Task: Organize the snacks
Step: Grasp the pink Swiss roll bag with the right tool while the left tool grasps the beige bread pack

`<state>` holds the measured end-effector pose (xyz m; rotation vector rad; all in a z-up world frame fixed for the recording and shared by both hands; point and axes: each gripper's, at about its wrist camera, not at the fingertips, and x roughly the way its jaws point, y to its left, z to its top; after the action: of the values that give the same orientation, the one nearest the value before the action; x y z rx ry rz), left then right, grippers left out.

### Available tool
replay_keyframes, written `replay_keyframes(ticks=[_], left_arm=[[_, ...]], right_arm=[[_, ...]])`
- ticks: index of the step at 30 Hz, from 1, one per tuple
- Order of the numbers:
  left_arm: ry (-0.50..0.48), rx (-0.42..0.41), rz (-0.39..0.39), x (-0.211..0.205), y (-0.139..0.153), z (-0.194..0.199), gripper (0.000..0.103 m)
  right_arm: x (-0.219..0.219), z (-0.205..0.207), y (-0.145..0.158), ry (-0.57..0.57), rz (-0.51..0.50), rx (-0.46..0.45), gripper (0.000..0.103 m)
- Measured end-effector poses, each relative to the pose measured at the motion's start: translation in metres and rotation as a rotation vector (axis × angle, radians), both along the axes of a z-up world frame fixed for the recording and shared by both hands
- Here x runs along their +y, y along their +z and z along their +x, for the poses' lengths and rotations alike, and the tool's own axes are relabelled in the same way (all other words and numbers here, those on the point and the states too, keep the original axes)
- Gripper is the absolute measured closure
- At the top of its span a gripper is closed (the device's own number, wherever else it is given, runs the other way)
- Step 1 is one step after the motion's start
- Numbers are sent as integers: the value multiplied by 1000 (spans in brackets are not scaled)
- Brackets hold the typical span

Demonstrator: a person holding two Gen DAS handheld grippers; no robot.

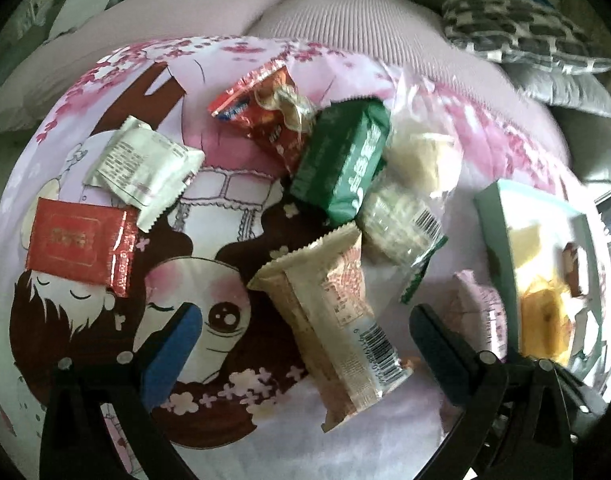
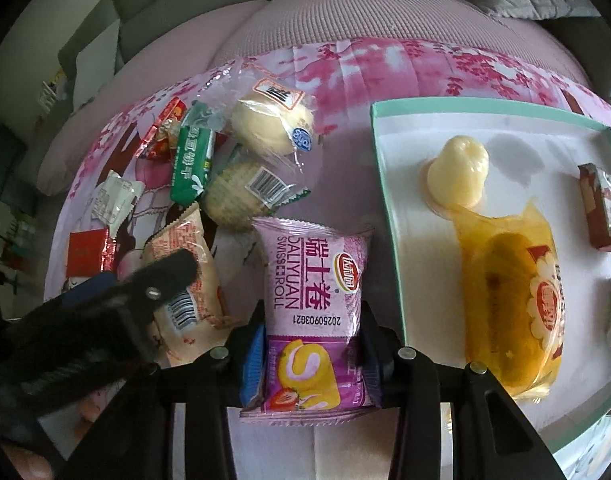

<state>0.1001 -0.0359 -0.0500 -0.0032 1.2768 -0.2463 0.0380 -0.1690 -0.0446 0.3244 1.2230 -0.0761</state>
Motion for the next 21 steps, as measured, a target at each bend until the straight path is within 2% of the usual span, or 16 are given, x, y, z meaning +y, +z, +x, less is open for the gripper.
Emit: replay_keyframes(ticks=[7, 16, 21], left_arm=[[35, 41, 50, 12, -14, 4, 0], [97, 31, 100, 38, -14, 7, 0], [56, 23, 105, 27, -17, 5, 0]], right_arm=[[0, -2, 0, 6, 0, 4, 59], [1, -3, 0, 11, -2, 5, 59], [6, -2, -1, 29, -26, 8, 59]])
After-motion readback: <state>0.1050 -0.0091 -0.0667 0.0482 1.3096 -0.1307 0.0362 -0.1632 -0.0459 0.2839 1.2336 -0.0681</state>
